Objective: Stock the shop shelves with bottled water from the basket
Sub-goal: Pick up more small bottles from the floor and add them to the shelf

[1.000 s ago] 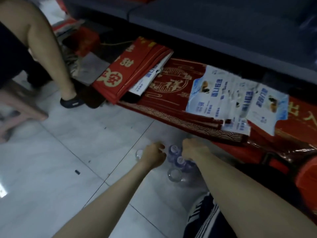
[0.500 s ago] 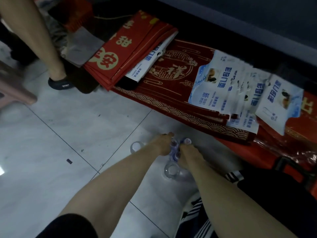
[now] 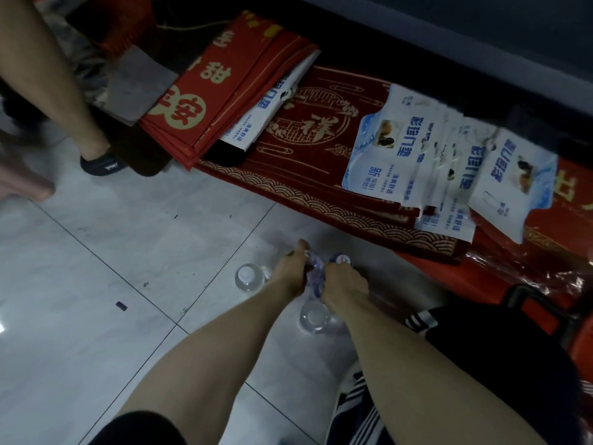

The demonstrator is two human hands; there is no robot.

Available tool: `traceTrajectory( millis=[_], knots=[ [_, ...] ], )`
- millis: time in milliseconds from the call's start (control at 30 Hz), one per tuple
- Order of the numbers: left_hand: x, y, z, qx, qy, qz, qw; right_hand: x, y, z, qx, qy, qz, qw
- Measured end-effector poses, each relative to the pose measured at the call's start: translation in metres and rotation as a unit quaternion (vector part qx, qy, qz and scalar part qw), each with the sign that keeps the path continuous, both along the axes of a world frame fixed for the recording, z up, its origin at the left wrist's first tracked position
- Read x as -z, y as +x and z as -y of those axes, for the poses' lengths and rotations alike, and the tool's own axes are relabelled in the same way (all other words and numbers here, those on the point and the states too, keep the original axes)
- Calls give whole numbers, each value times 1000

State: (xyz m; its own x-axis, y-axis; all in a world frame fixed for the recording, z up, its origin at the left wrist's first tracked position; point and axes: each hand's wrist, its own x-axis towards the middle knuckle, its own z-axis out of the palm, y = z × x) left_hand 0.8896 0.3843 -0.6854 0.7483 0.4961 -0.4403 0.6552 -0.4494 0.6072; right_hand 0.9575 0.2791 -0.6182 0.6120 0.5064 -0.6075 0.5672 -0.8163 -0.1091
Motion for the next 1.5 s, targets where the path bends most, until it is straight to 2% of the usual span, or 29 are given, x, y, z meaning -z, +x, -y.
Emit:
traceTrajectory(
  millis=[200, 467, 667, 800, 967, 1067, 1200, 1300, 1500],
  knots=[
    [-34, -8, -21, 59, 16, 33, 998, -29, -1, 2, 14, 35, 13, 999],
    [-140, -18, -46, 67, 27, 134, 988, -106, 2, 17, -22, 73, 47, 996],
    [-231, -22, -49, 82, 43, 233, 968, -183, 12, 24, 11, 142, 30, 989],
    [-290, -7, -45, 65, 32, 311, 948, -244, 27, 35, 18, 243, 40, 969],
    [-369, 19, -29, 72, 24, 387, 919, -327, 42, 64, 63, 371, 106, 921],
    [-412, 36, -14, 96, 13, 411, 906, -367, 56, 88, 75, 411, 153, 896],
    [-454, 67, 15, 130, 10, 431, 893, -412, 78, 129, 47, 395, 236, 887],
    [-470, 96, 50, 177, 23, 427, 886, -429, 103, 170, 18, 376, 257, 890],
    [-479, 159, 130, 241, 3, 420, 875, -437, 145, 250, 103, 377, 269, 880]
  ],
)
